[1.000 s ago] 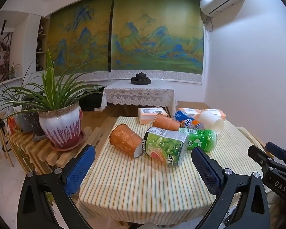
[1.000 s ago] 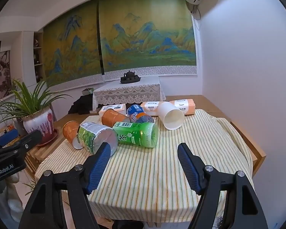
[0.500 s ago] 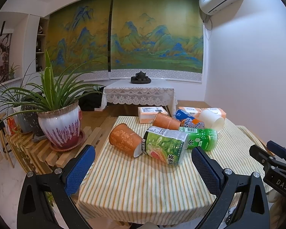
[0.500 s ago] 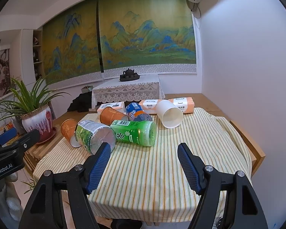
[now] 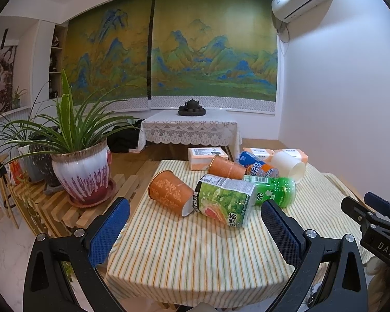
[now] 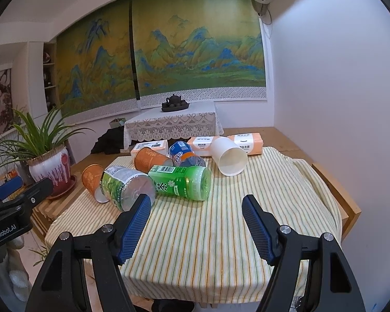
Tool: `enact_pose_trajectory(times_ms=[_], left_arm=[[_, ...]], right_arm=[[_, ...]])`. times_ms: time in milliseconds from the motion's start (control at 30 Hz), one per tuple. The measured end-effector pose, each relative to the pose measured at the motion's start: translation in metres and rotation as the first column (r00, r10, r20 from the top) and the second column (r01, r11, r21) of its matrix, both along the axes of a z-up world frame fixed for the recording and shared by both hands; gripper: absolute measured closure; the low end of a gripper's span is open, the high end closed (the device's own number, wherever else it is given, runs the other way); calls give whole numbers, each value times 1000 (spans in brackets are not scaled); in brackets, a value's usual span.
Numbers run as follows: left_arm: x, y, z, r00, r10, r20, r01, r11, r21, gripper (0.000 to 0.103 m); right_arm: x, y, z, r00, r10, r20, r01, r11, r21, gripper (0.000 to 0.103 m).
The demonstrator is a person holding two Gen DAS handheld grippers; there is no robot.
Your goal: Flip cup upside down
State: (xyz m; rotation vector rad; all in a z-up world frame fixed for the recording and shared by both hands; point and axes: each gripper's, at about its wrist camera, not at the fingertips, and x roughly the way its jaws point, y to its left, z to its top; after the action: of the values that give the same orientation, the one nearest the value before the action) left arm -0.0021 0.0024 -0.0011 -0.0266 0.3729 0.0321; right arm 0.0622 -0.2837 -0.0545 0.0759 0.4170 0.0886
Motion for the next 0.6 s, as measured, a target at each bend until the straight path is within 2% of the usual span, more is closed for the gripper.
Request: enact_pose_trajectory(times_ms=[600], left_arm=[[0, -3, -1, 1000, -9, -5, 9, 1000, 2, 1]], right_arm=[[0, -1, -2, 1000, 4, -8, -4, 1000, -5, 34]])
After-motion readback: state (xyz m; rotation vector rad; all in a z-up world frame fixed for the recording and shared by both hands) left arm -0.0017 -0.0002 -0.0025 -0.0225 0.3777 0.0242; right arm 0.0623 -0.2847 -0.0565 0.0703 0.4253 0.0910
